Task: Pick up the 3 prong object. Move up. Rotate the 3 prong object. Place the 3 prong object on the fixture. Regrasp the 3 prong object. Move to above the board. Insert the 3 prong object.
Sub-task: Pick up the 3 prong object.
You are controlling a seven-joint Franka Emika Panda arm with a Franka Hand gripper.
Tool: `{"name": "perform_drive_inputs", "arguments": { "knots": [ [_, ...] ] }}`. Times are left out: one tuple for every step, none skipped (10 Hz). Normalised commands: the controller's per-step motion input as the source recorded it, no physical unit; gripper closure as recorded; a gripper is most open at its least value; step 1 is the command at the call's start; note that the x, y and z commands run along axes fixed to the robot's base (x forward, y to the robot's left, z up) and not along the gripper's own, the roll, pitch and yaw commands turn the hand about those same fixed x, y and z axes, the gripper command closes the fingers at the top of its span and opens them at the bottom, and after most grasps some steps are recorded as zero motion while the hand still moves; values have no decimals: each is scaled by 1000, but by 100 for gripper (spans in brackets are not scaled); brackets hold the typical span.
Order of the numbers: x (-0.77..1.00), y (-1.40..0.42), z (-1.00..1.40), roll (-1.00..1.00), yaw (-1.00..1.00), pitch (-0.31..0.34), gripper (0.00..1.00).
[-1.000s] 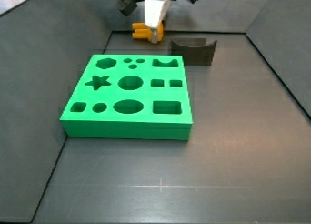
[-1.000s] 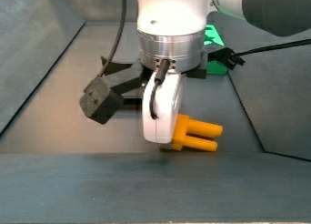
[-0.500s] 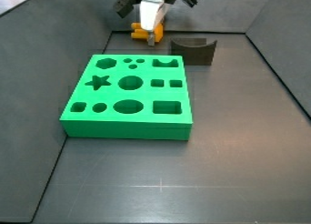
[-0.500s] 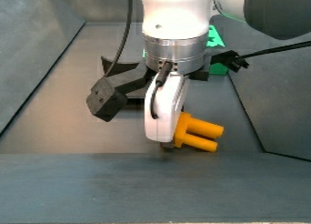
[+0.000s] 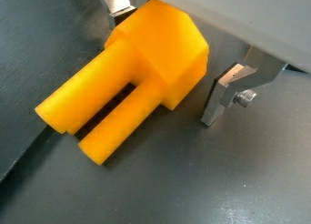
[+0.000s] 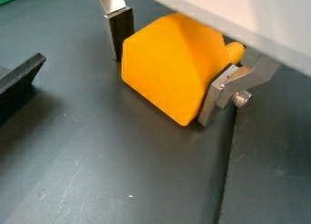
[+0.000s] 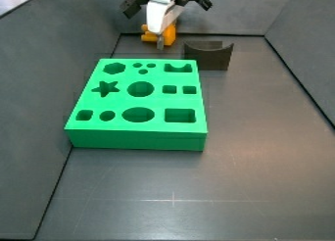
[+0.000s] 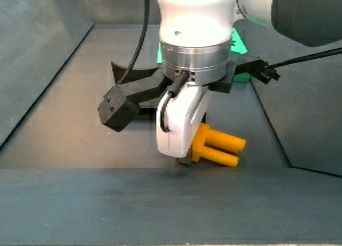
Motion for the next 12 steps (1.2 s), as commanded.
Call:
{"name": "perform_drive_inputs", "arguments": {
  "knots": [
    [0, 0, -169, -69, 0, -97, 0],
    [0, 31, -91, -123, 0, -84, 0],
    [0, 0, 0, 0, 0, -16, 0],
    [0, 0, 0, 0, 0, 0, 100],
    [0, 0, 0, 0, 0, 0, 100],
    [0, 0, 0, 0, 0, 0, 100],
    [0, 0, 0, 0, 0, 0, 100],
    [0, 0, 0, 0, 0, 0, 100],
    [0, 0, 0, 0, 0, 0, 100],
    [0, 0, 0, 0, 0, 0, 100],
    [0, 0, 0, 0, 0, 0, 100],
    [0, 0, 0, 0, 0, 0, 100]
  ]
}}
